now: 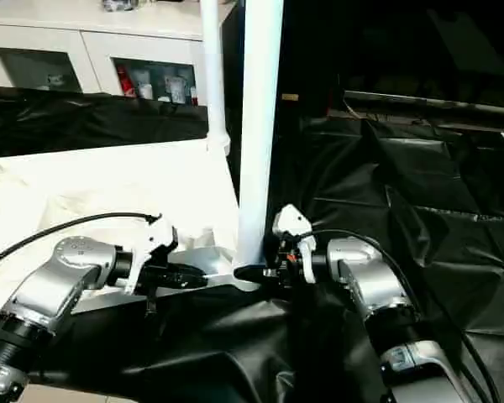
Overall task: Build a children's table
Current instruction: Rotate leg to tighten
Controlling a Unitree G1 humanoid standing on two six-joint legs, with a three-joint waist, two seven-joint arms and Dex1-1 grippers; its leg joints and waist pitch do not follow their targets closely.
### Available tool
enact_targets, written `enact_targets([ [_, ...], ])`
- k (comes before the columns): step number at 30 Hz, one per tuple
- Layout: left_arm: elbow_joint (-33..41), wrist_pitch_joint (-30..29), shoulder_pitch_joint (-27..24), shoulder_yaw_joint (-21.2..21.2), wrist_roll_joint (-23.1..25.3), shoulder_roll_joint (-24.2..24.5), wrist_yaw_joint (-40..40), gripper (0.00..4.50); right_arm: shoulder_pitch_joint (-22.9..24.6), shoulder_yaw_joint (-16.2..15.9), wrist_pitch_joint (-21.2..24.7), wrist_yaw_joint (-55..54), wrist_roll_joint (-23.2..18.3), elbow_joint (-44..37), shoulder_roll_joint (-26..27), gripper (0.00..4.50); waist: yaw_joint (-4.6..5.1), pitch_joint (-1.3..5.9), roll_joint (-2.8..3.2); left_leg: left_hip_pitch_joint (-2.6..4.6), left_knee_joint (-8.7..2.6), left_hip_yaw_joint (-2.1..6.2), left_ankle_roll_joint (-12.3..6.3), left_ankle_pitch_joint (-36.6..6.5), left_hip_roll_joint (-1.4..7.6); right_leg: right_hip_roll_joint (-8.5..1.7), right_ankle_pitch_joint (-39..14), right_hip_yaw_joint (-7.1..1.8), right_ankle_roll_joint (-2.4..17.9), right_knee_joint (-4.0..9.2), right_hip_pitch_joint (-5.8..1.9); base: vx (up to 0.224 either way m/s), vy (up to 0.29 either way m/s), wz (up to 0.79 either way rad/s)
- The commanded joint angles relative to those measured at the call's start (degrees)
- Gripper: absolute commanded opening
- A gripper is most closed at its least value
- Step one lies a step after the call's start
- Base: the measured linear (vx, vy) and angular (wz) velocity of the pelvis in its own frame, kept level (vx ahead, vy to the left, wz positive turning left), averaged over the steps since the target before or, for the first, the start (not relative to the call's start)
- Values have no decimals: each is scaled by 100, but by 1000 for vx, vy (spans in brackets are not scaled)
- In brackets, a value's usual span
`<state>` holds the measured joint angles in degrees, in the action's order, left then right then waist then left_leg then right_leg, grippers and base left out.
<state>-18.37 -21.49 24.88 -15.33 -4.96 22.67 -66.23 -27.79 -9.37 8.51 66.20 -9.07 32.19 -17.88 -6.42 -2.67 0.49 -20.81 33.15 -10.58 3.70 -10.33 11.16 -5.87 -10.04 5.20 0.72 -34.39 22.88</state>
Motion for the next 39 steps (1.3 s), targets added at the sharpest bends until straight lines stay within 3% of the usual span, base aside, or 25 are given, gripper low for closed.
enact_targets([
  [1, -643, -116, 122, -30, 288, -438, 982, 0, -41, 177, 224, -1266, 190, 339, 370, 264, 22, 303, 2, 69, -409, 61, -121, -1410, 200, -298, -1819, -276, 1128, 451, -247, 0, 0, 0],
  [3, -980, -110, 323, 37, 443, -733, 1594, 0, -100, 422, 500, -2083, 162, 480, 692, 264, 49, 281, -27, 127, -433, 100, 77, -1800, 179, -320, -2522, -261, 906, 520, -247, 0, 0, 0],
  [5, -1182, -162, 485, 71, 507, -993, 1990, 0, -148, 562, 646, -2731, 183, 571, 961, 263, 113, 265, 16, 191, -448, 125, 175, -2170, 170, -321, -3103, -249, 635, 617, -188, -58, 8, -3],
  [8, -1397, -149, 683, 58, 584, -1341, 2410, 0, -214, 619, 710, -3401, 285, 742, 1256, 263, 170, 244, -6, 196, -445, 147, 153, -2404, 137, -313, -3514, -201, 428, 702, -176, -17, 3, 0],
  [9, -1468, -103, 762, 25, 603, -1497, 2532, 0, -251, 616, 675, -3624, 328, 806, 1379, 263, 182, 230, 14, 237, -429, 158, 151, -2524, 122, -319, -3755, -166, 322, 765, -142, 0, 0, 0],
  [10, -1516, -70, 814, 3, 613, -1600, 2609, 0, -277, 615, 649, -3771, 355, 847, 1460, 263, 203, 227, 29, 257, -430, 184, 157, -2661, 119, -321, -3879, -109, 241, 816, -146, 0, 0, 0],
  [11, -1569, -8, 864, -43, 642, -1717, 2607, 0, -323, 631, 604, -3899, 365, 888, 1562, 263, 226, 238, 25, 233, -450, 206, 143, -2699, 119, -319, -3843, -58, 160, 844, -194, 0, 0, 0],
  [12, -1599, 64, 897, -103, 676, -1793, 2568, 0, -362, 621, 514, -3935, 382, 911, 1629, 263, 219, 247, 46, 227, -461, 219, 149, -2728, 125, -320, -3790, -50, 141, 837, -202, 0, 0, 0],
  [14, -1626, 304, 909, -275, 736, -1833, 2351, 0, -399, 549, 328, -3881, 448, 842, 1684, 263, 224, 257, 65, 247, -479, 226, 123, -2861, 145, -318, -3578, -50, 171, 855, -177, 0, 0, 0],
  [15, -1612, 321, 899, -299, 739, -1821, 2308, 0, -396, 543, 305, -3854, 448, 815, 1676, 263, 230, 259, 59, 224, -493, 231, 114, -2857, 147, -313, -3503, -49, 185, 846, -200, 0, 0, 0],
  [17, -1577, 429, 853, -392, 754, -1742, 2137, 0, -373, 607, 301, -3697, 336, 664, 1647, 333, 222, 263, 71, 204, -527, 235, 89, -2871, 160, -320, -3285, -84, 263, 818, -204, 0, 0, 0],
  [21, -1662, 720, 823, -426, 804, -1553, 1900, 0, -321, 754, 320, -3383, 134, 417, 1404, 342, 199, 267, 48, 193, -525, 207, 33, -2738, 156, -346, -3196, -135, 366, 799, -195, 0, 0, 0],
  [23, -1695, 862, 838, -392, 798, -1510, 1791, 0, -269, 750, 323, -3113, 68, 264, 1204, 378, 146, 279, 24, 198, -517, 168, -51, -2456, 163, -358, -3059, -170, 446, 784, -194, 0, 0, 0],
  [27, -1708, 1284, 855, -311, 727, -1418, 1524, 0, -12, 725, 395, -2102, -121, -316, 493, 382, 41, 293, -10, 172, -509, 116, -201, -1988, 183, -354, -2732, -228, 517, 743, -228, 0, 0, 0],
  [30, -1736, 1459, 878, -226, 692, -1400, 1601, 0, 152, 762, 457, -1541, -261, -605, 63, 382, -30, 320, -12, 119, -503, 95, -298, -1585, 207, -347, -2254, -245, 679, 651, -270, 0, 0, 0],
  [32, -1738, 1612, 916, -31, 537, -1402, 1627, 0, 311, 880, 608, -837, -524, -921, -451, 382, -76, 313, -16, 162, -473, 69, -314, -1613, 209, -335, -2251, -259, 736, 654, -241, 0, 0, 0],
  [33, -1714, 1626, 916, 8, 493, -1396, 1579, 0, 333, 903, 654, -698, -589, -977, -545, 382, -130, 311, -48, 180, -445, 36, -357, -1590, 207, -325, -2253, -279, 748, 651, -231, 0, 0, 0],
  [34, -1698, 1637, 914, 31, 469, -1391, 1548, 0, 346, 915, 683, -616, -630, -1013, -601, 382, -155, 320, -52, 164, -435, 22, -395, -1509, 206, -333, -2251, -284, 786, 620, -235, 0, 0, 0],
  [35, -1659, 1654, 907, 46, 474, -1358, 1534, 28, 383, 911, 719, -487, -670, -1085, -699, 383, -154, 347, -64, 91, -427, 21, -415, -1265, 198, -337, -2107, -269, 789, 572, -283, 0, 0, 0],
  [36, -1554, 1628, 874, 67, 468, -1292, 1491, 28, 446, 898, 771, -296, -717, -1201, -858, 383, -162, 362, -59, 62, -426, 32, -434, -1149, 198, -338, -2009, -256, 783, 550, -313, 0, 0, 0],
  [39, -1190, 1353, 739, 177, 321, -1113, 1296, 63, 534, 857, 876, 67, -756, -1360, -1179, 385, -199, 410, -36, 47, -369, 20, -518, -824, 233, -330, -1355, -247, 1023, 456, -298, 0, 0, 0],
])
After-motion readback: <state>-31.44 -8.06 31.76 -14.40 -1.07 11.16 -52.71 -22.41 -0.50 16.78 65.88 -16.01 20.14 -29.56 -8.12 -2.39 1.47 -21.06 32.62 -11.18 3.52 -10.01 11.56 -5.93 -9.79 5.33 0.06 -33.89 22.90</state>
